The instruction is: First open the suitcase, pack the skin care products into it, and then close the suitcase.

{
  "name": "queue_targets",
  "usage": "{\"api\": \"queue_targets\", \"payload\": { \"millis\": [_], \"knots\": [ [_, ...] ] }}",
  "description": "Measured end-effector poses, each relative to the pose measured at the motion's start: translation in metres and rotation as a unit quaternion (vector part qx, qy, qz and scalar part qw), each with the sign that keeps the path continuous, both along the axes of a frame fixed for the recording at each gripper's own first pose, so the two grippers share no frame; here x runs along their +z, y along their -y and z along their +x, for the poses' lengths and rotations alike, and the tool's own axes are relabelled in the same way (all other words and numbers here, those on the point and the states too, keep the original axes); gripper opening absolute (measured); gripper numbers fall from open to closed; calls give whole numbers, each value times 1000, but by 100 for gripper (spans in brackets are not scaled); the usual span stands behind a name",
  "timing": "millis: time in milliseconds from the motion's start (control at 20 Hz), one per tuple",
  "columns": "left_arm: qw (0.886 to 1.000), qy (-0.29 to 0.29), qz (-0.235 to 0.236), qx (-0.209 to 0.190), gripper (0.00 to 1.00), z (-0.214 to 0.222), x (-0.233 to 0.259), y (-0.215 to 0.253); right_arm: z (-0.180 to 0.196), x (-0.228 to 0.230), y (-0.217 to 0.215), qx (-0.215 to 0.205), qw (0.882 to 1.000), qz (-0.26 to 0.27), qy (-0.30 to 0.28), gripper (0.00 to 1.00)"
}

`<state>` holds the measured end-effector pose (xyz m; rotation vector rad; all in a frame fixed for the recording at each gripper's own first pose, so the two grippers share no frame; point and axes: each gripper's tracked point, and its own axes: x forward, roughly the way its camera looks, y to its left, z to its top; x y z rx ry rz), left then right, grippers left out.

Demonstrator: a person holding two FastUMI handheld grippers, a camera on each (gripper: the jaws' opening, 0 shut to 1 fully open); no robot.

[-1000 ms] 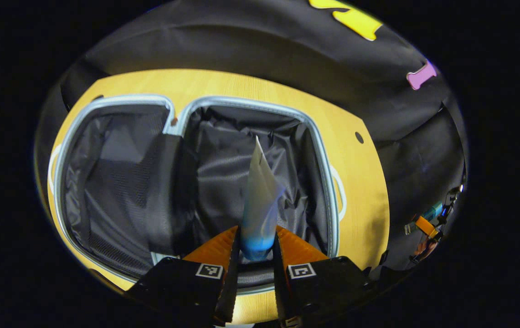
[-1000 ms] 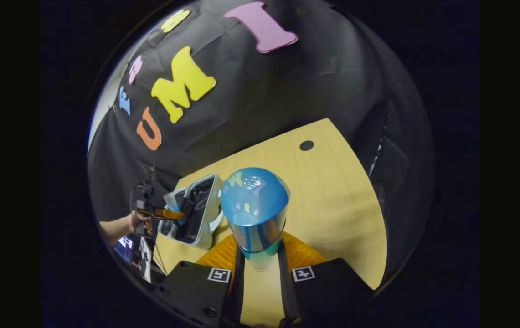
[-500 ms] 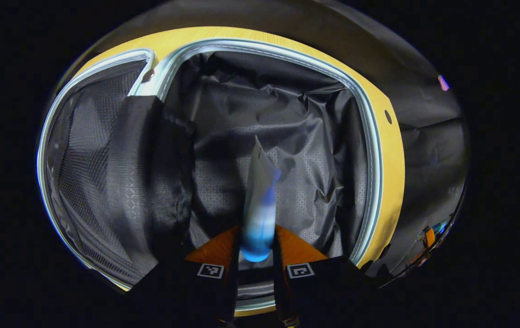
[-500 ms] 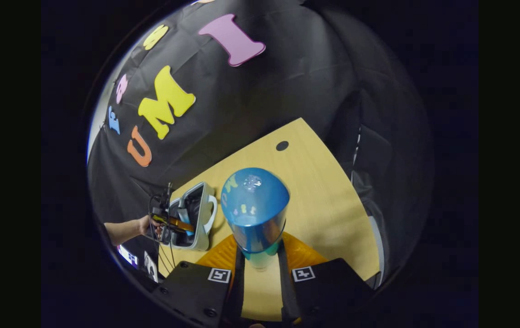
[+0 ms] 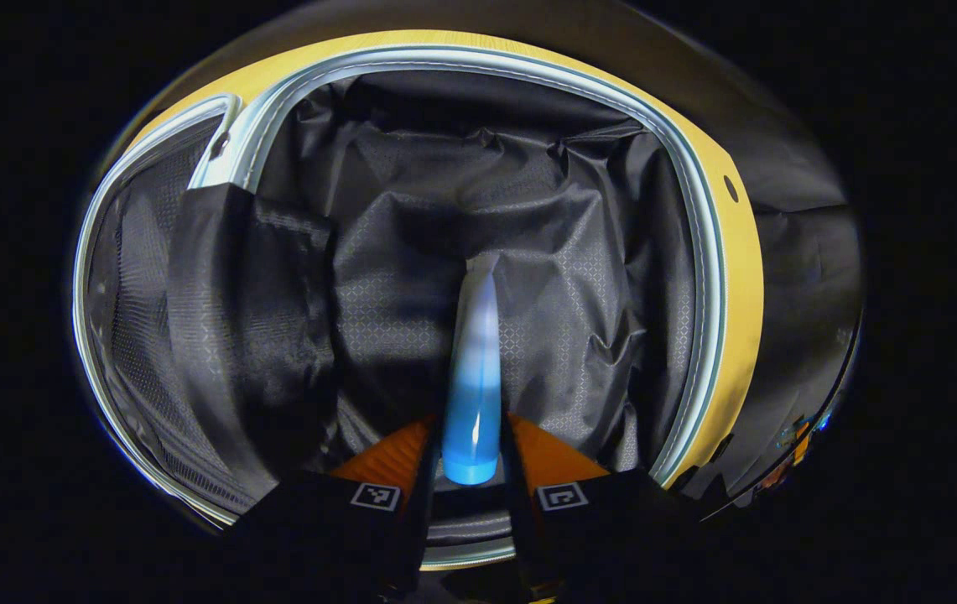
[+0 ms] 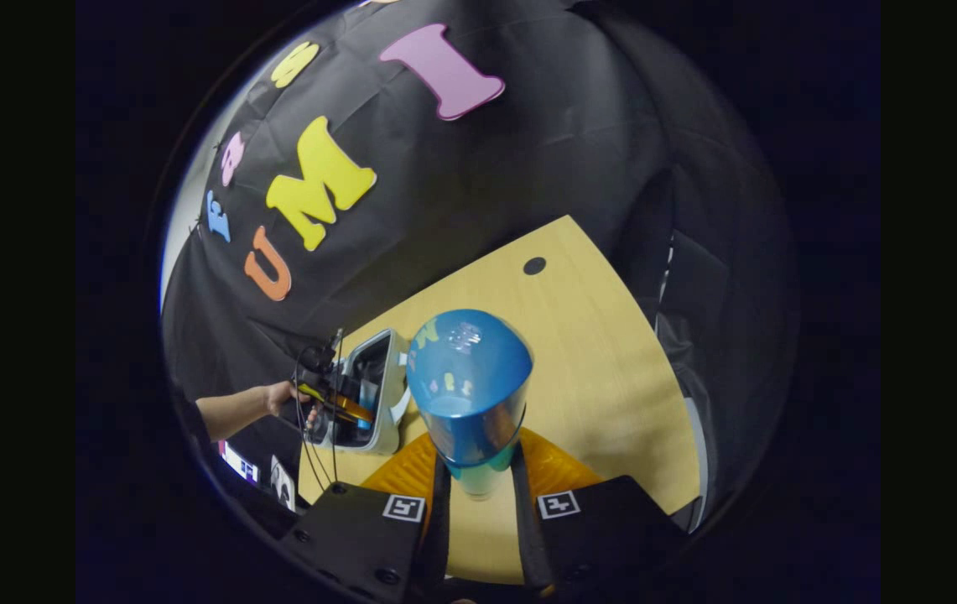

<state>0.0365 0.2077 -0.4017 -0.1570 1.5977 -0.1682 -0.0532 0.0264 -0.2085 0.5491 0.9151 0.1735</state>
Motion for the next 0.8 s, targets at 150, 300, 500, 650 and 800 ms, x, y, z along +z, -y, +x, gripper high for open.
{"api": "queue_targets", "payload": {
  "millis": [150, 300, 500, 650, 800],
  "knots": [
    [1000, 24, -6, 10, 73, 0, 16, -2, 10, 13, -44, 61, 998, 8, 6, 32],
    [997, 79, -5, 5, 98, -7, 58, -5, 29, 19, -115, 151, 988, 18, 5, 32],
    [975, 215, -41, 45, 99, -27, 147, -1, 59, 30, -235, 256, 965, 47, -19, 30],
    [946, 311, -51, 83, 98, -61, 190, -6, 84, 0, -309, 305, 950, 30, -56, 32],
    [923, 372, 8, 93, 99, -107, 212, -35, 93, -60, -353, 325, 938, -1, -120, 32]
  ]
}}
